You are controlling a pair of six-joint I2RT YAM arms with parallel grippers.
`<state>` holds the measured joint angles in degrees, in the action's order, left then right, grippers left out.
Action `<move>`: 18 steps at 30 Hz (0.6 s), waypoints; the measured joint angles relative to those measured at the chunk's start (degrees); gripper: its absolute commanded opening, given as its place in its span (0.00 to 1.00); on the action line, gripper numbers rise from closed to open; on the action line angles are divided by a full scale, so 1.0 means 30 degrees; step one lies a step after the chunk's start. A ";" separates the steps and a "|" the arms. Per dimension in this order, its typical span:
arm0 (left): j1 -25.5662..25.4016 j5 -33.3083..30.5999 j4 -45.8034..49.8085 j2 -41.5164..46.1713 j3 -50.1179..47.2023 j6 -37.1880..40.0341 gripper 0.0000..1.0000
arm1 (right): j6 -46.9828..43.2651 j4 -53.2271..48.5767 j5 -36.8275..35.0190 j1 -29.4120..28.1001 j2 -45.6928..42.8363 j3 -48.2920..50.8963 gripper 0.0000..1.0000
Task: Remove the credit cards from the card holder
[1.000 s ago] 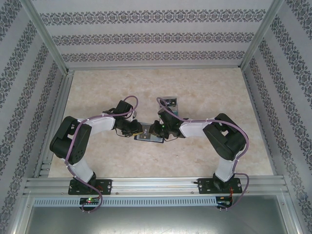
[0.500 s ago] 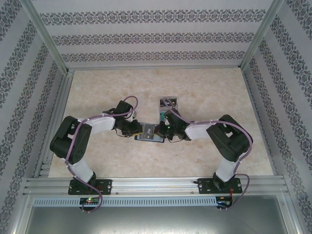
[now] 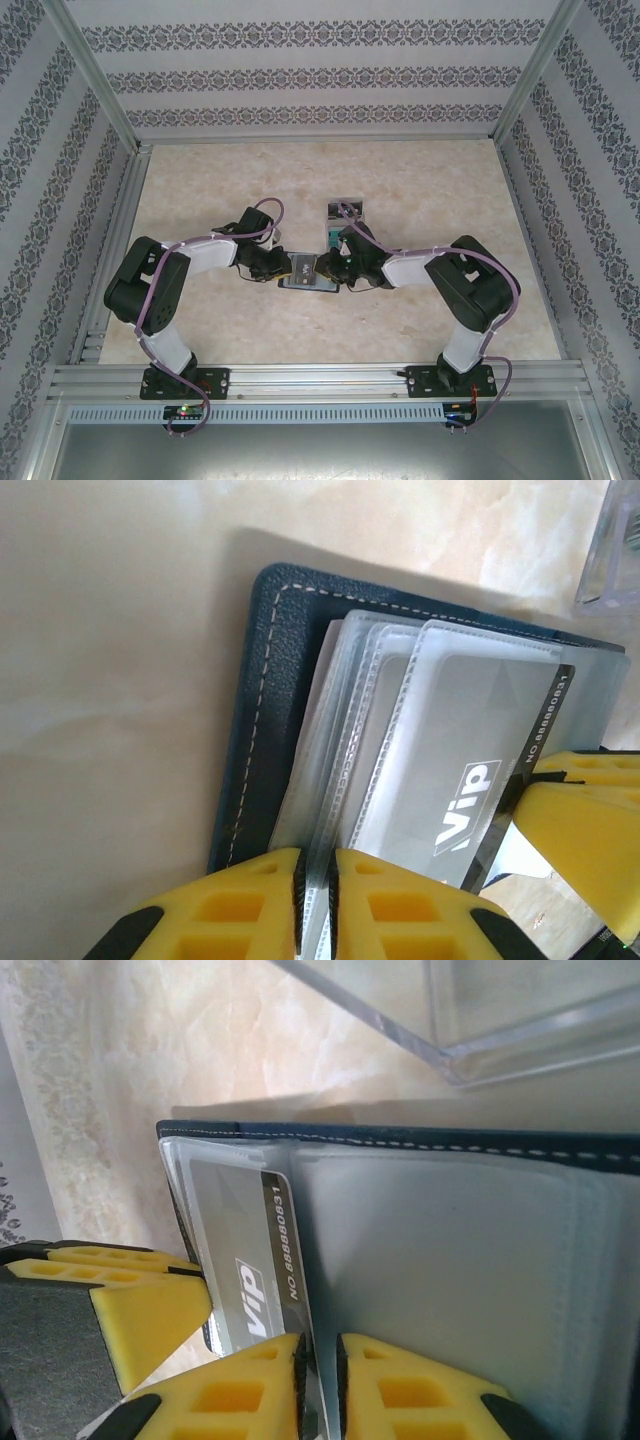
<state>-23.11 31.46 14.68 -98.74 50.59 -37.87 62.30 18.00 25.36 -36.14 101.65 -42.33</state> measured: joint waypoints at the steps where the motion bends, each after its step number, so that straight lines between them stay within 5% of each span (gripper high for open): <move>1: 0.0000 0.0007 -0.0007 0.0000 0.0000 0.0000 0.17 | 0.0051 0.0138 0.0044 0.0000 0.0146 -0.0066 0.19; 12: 0.0000 0.0007 -0.0007 0.0000 0.0000 0.0000 0.17 | 0.0204 0.1166 0.0663 0.0000 0.0678 -0.0087 0.18; 18: 0.0000 0.0000 0.0000 0.0000 0.0000 -0.0007 0.14 | 0.0313 0.1537 0.0933 0.0000 0.0852 -0.0073 0.00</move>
<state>-23.11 31.46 14.68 -98.74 50.59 -37.89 63.24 22.61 28.16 -36.14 104.20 -42.54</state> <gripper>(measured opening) 0.161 0.056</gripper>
